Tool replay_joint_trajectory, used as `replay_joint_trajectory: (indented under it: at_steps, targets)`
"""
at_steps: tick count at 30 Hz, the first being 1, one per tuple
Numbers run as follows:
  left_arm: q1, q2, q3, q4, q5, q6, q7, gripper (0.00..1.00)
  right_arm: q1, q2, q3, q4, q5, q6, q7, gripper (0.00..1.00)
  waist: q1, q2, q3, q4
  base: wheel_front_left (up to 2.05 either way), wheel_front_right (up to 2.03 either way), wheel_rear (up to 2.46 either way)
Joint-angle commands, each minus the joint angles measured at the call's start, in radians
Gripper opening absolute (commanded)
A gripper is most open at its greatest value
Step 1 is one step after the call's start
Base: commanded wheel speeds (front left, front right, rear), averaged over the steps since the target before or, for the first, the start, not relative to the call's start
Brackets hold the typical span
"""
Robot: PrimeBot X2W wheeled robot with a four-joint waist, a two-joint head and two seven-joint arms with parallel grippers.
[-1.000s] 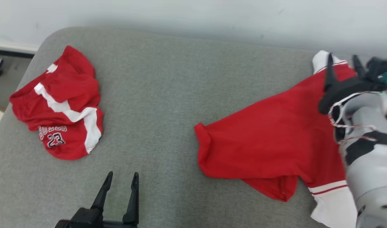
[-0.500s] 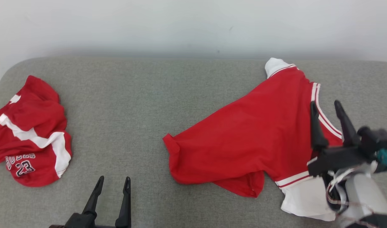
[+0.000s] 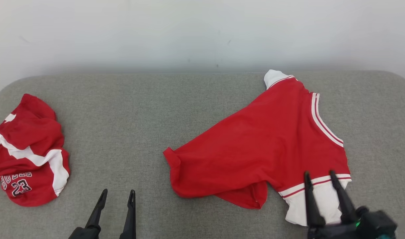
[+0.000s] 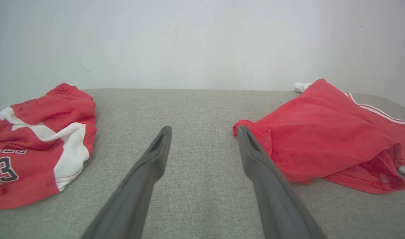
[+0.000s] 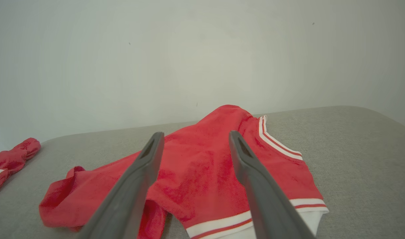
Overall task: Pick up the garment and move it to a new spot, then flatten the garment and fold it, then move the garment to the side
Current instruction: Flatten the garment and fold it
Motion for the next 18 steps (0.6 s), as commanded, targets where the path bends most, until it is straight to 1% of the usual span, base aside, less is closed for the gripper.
replay_joint_trajectory:
  at_steps: [1, 6, 11, 14, 18]
  targets:
    - [0.006, 0.001, 0.002, -0.002, 0.005, -0.006, -0.003, 1.0, 0.018, 0.008, 0.009, -0.003, -0.015, -0.002, 0.0, 1.0, 0.0001, 0.0001, 0.001, -0.004, 0.0, 0.0, 0.0]
    - [-0.022, 0.001, -0.003, 0.014, 0.013, -0.007, -0.003, 1.0, 0.065, 0.025, 0.038, 0.017, -0.022, -0.002, 0.0, 1.0, 0.0001, 0.0001, 0.012, -0.026, 0.0, 0.0, 0.0]
    - [-0.061, 0.001, -0.037, 0.051, 0.018, -0.006, -0.003, 1.0, 0.048, 0.031, 0.06, 0.028, -0.018, -0.002, 0.0, 1.0, 0.0001, 0.0001, 0.026, -0.056, 0.0, 0.0, 0.0]
    - [-0.082, 0.004, -0.098, 0.065, 0.017, -0.006, -0.003, 1.0, 0.028, 0.031, 0.05, 0.024, -0.019, -0.002, 0.0, 1.0, 0.0001, 0.0001, 0.036, -0.078, 0.0, 0.0, 0.0]
    - [-0.106, 0.015, -0.223, 0.087, 0.008, -0.006, -0.003, 1.0, 0.016, 0.032, 0.025, 0.023, -0.008, -0.002, 0.0, 1.0, 0.0001, 0.0001, 0.05, -0.097, 0.0, 0.0, 0.0]
